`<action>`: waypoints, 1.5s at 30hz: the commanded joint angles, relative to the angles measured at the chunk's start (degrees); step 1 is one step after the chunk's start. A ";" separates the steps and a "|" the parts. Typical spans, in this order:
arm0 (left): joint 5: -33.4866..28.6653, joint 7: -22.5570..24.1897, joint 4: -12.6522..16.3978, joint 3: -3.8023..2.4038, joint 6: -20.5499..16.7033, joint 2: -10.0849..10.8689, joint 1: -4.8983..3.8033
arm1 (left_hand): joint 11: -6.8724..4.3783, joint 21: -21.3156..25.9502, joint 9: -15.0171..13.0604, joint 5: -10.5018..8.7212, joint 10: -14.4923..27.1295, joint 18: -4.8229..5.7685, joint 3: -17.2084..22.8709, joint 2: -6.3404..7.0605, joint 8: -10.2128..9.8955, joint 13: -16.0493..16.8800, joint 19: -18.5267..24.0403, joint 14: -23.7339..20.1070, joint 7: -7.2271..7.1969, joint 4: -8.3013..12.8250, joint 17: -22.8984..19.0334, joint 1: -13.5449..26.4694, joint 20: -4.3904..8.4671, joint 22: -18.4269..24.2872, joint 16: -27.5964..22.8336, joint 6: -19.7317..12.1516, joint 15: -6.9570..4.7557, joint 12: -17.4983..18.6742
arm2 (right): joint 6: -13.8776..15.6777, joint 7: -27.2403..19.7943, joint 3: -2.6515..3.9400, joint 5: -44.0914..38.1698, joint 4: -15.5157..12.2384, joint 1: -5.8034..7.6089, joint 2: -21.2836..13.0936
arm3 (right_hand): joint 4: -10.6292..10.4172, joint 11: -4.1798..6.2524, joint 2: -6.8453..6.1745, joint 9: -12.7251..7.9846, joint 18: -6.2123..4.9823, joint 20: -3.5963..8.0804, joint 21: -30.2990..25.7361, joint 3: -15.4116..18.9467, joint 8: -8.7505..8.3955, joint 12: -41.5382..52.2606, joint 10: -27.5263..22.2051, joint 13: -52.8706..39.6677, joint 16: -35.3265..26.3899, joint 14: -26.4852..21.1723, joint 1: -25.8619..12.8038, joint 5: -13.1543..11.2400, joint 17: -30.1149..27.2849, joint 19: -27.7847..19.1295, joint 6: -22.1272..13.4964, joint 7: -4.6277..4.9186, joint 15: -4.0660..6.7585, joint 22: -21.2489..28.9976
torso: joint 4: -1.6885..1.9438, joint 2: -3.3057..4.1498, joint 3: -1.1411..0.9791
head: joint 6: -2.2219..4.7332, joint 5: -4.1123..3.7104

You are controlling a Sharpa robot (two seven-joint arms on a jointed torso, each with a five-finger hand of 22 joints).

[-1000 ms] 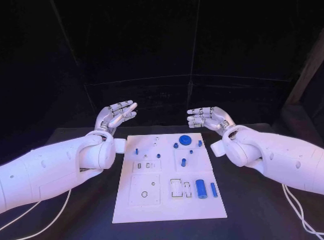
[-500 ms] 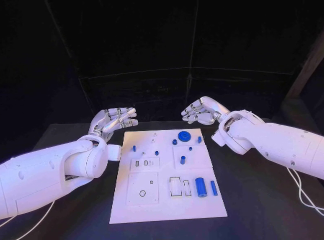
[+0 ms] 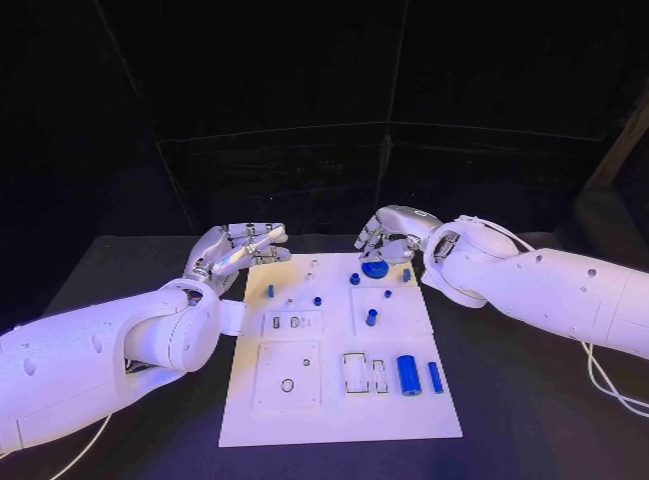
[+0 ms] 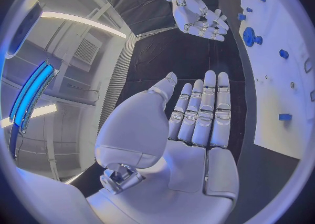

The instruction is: Assemble the parts on the task board

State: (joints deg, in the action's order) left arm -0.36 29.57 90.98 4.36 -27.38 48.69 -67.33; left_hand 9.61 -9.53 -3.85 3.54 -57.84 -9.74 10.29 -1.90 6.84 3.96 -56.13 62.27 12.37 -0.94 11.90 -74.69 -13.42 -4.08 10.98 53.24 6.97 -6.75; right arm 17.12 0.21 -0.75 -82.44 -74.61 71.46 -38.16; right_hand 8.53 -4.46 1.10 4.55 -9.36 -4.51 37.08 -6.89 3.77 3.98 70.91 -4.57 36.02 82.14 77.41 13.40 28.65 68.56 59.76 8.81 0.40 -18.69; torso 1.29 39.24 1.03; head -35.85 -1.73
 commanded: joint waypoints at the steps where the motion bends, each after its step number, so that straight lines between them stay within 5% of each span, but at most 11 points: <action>1: 1.31 0.99 0.39 -0.05 1.97 -0.03 -0.12 | 0.24 0.33 0.10 0.05 0.15 -0.76 0.29 0.40 -0.35 -0.07 -0.44 -0.26 0.26 -0.05 0.09 0.12 -0.11 0.08 -0.23 -0.05 0.20 0.35 | -3.75 5.33 0.07 -8.78 -0.16 0.21 0.50 | -0.31 0.06 -0.89 -0.06 -1.04 0.01 1.24 -0.69 -0.19 -0.46 -1.10 0.06 2.71 0.64 -0.26 -0.50 2.66 0.42 -0.40 -0.45 -0.09 -0.74 | 0.31 1.05 0.18 | -0.03 -0.14; 15: 1.57 0.88 1.81 -0.05 2.20 0.12 -0.11 | 0.30 0.40 0.11 0.04 0.22 -0.75 0.27 0.43 -0.44 -0.08 -0.49 -0.28 0.36 -0.05 0.18 0.21 -0.13 0.10 -0.29 -0.10 0.23 0.47 | -7.40 6.24 0.06 -10.90 0.96 0.24 2.54 | -2.64 -0.75 -3.63 0.00 -1.06 -0.59 8.30 -4.30 -0.10 0.24 -6.77 0.16 23.28 2.31 -0.64 -1.66 23.66 -0.45 -4.15 -0.14 -0.67 -5.13 | 0.52 2.41 -0.02 | 0.07 -0.44; 28: 1.58 0.74 3.31 -0.06 1.68 0.38 -0.11 | 0.38 0.50 0.09 0.03 0.24 -0.75 0.18 0.45 -0.54 -0.07 -0.60 -0.24 0.50 -0.14 0.34 0.48 -0.15 0.11 -0.35 -0.10 0.26 0.61 | -8.87 5.80 0.01 -10.97 2.62 0.22 3.88 | -3.73 -0.97 -4.28 0.17 -1.11 -0.87 11.28 -5.79 -0.08 0.51 -7.53 0.05 28.60 2.63 -0.35 -1.52 28.89 -1.42 -4.72 0.00 -0.90 -7.05 | 1.13 3.15 -0.18 | -0.21 -0.93; 45: 1.57 0.45 3.08 -0.06 1.72 0.42 -0.11 | 0.40 0.53 0.08 0.03 0.21 -0.76 0.16 0.44 -0.55 -0.05 -0.65 -0.20 0.53 -0.18 0.40 0.57 -0.15 0.11 -0.35 -0.07 0.26 0.63 | -11.29 5.98 -0.04 -10.97 4.08 0.20 4.68 | -4.53 -1.03 -4.16 0.57 -0.70 -0.97 15.52 -8.34 0.17 1.19 -6.49 -0.01 32.28 3.10 0.25 -1.29 32.51 -1.08 -3.11 0.30 -0.98 -11.35 | 1.12 3.46 -0.28 | -1.16 -0.80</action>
State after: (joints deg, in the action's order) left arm 0.80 29.64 93.99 4.35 -26.07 49.04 -67.35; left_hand 9.83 -9.32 -3.81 3.54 -57.62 -9.73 10.29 -1.67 6.62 3.97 -56.33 62.26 12.37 -0.95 12.22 -74.47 -13.62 -4.04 10.98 53.24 6.97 -6.42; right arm 7.38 6.04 -0.81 -93.02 -70.52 71.53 -33.51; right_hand 3.94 -5.56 -2.89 5.05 -9.36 -5.42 52.31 -14.97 3.77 4.82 63.99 -4.56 68.13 83.85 77.23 11.86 61.11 67.37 56.29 9.23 -0.50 -29.98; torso 2.39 42.64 0.77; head -36.82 -2.63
